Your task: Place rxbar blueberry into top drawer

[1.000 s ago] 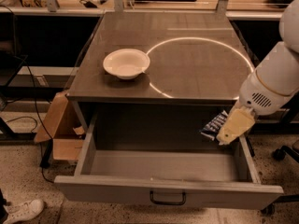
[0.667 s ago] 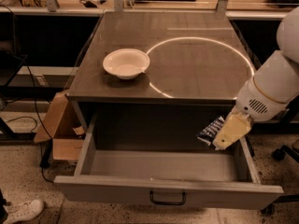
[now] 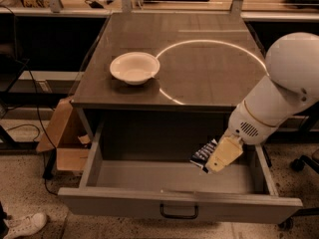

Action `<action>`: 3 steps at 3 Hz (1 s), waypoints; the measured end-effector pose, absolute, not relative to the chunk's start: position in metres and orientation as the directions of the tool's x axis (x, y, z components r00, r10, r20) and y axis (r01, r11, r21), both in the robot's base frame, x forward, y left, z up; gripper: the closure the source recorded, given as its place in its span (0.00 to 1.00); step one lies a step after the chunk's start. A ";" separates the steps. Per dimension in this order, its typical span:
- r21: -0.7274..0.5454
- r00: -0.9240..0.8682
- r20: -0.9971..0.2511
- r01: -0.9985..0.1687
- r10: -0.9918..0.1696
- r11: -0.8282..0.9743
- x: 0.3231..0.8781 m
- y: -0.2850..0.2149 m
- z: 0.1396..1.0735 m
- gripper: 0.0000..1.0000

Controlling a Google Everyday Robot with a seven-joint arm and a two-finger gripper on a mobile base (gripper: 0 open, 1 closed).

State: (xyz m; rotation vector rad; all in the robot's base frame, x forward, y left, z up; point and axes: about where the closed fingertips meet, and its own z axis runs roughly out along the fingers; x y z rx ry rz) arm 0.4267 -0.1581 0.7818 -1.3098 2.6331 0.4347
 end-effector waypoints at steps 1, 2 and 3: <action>0.182 -0.604 -0.280 -0.797 -0.746 0.577 0.429 -0.155 0.780 1.00; 0.170 -0.625 -0.297 -0.779 -0.722 0.604 0.442 -0.141 0.768 1.00; 0.184 -0.659 -0.317 -0.748 -0.682 0.637 0.464 -0.110 0.742 1.00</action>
Offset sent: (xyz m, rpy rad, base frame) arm 0.0319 0.0322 -0.0275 0.0203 -0.0468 -0.0918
